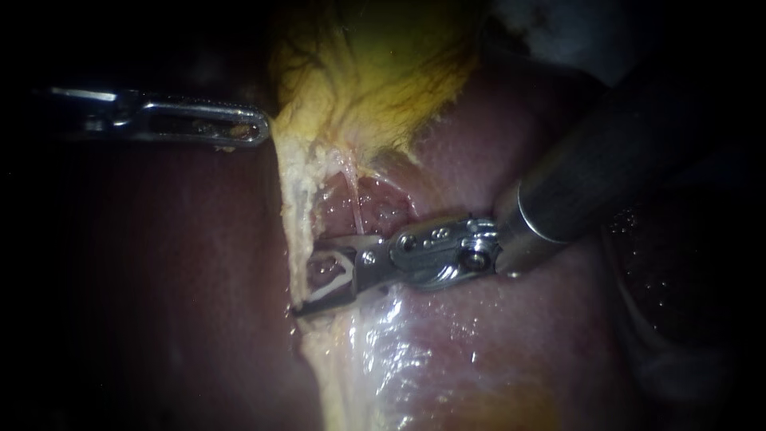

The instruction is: Clipping first clip left tube

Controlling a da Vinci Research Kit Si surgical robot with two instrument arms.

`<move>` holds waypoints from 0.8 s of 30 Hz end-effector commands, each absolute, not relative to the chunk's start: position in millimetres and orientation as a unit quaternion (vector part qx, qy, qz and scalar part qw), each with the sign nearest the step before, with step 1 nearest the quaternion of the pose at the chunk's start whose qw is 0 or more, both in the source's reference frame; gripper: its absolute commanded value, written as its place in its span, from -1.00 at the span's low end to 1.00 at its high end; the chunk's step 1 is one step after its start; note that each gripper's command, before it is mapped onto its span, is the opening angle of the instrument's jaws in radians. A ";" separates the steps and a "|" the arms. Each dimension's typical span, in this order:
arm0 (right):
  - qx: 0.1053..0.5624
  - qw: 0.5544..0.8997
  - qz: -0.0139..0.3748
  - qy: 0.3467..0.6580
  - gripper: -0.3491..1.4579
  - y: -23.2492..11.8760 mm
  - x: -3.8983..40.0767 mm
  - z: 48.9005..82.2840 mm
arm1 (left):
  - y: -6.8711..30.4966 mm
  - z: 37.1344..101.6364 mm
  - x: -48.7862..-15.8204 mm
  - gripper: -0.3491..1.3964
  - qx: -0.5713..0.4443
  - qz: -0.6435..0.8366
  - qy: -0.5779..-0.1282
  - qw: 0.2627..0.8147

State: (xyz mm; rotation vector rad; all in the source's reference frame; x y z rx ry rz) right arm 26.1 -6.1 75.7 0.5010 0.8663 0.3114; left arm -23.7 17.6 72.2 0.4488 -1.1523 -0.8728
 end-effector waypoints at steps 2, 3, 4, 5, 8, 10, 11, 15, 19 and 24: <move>0.240 0.866 0.149 0.414 -0.08 -6.0 25.9 75.6 | 17.6 72.2 -23.7 -1.00 0.204 -0.396 -0.523 0.727; 0.240 0.866 0.149 0.414 -0.08 -5.9 25.8 75.5 | 17.6 72.2 -23.7 -1.00 0.204 -0.396 -0.523 0.727; 0.240 0.865 0.149 0.414 -0.08 -5.8 25.7 75.4 | 17.6 72.2 -23.7 -1.00 0.204 -0.396 -0.523 0.727; 0.241 0.865 0.149 0.414 -0.08 -5.7 25.6 75.2 | 17.6 72.2 -23.7 -1.00 0.204 -0.396 -0.523 0.727; 0.244 0.864 0.150 0.414 -0.06 -5.1 25.0 74.6 | 17.6 72.2 -23.7 -1.00 0.204 -0.396 -0.523 0.727; 0.248 0.862 0.156 0.414 -0.06 -4.7 24.4 74.1 | 17.6 72.2 -23.7 -1.00 0.204 -0.396 -0.523 0.727; 0.252 0.860 0.160 0.413 -0.05 -4.5 24.2 74.0 | 17.6 72.2 -23.7 -1.00 0.204 -0.396 -0.523 0.727; 0.269 0.850 0.172 0.419 -0.02 -4.3 23.7 74.3 | 17.6 72.2 -23.8 -1.00 0.203 -0.396 -0.523 0.727; 0.314 0.822 0.187 0.437 0.00 -4.5 23.7 75.1 | 17.6 72.3 -23.9 -1.00 0.203 -0.396 -0.523 0.727; 0.383 0.774 0.200 0.462 -0.01 -4.8 23.4 75.6 | 17.7 72.3 -23.9 -1.00 0.203 -0.396 -0.523 0.727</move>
